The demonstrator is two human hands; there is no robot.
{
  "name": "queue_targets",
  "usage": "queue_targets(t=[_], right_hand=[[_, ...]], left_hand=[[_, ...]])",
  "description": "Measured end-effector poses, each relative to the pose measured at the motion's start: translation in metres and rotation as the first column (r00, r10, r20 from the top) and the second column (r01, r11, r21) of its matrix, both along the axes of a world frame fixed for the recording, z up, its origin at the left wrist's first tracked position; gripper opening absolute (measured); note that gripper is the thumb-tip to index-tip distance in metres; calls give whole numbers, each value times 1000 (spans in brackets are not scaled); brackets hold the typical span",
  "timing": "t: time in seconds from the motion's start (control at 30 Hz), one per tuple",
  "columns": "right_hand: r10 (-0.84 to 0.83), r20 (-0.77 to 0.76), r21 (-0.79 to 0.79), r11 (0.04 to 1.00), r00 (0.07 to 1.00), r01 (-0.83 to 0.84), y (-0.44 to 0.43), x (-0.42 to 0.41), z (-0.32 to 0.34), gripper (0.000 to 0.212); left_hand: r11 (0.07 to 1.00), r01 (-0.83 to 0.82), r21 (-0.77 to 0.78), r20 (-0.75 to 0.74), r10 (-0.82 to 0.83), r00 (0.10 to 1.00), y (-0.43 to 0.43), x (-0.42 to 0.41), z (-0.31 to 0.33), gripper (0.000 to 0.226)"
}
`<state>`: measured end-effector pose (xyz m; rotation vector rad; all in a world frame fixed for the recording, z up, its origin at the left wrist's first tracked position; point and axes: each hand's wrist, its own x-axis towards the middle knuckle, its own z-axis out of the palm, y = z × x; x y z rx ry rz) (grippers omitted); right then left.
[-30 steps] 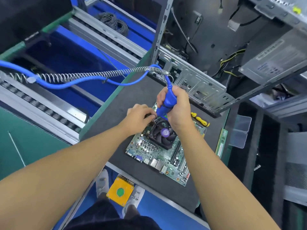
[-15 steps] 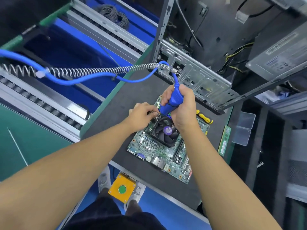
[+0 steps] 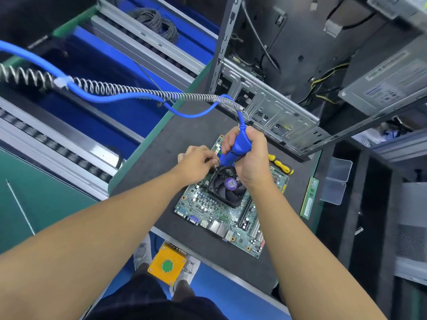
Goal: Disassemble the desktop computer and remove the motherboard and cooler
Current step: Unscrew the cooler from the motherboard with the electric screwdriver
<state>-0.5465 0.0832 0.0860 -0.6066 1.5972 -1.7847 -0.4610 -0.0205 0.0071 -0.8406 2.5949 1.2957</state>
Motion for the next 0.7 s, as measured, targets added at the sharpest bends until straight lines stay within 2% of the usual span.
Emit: queue_targets(t=[0.2, 0.33, 0.4, 0.57, 0.7], right_hand=[[-44, 14, -48, 998, 999, 45, -1, 1, 4, 37], [-40, 6, -54, 998, 999, 41, -3, -2, 7, 37], [-29, -10, -36, 999, 1000, 29, -3, -2, 3, 38], [-27, -36, 8, 1000, 999, 27, -3, -3, -2, 39], [37, -157, 95, 995, 987, -22, -9, 6, 4, 39]], left_hand=[[1000, -14, -9, -26, 13, 1000, 2, 2, -1, 18], [1000, -19, -4, -21, 18, 1000, 2, 2, -1, 28], [1000, -17, -5, -18, 17, 1000, 2, 1, -1, 29], [1000, -13, -8, -21, 13, 1000, 2, 0, -5, 17], [1000, 1, -30, -15, -1, 1000, 2, 0, -5, 20]])
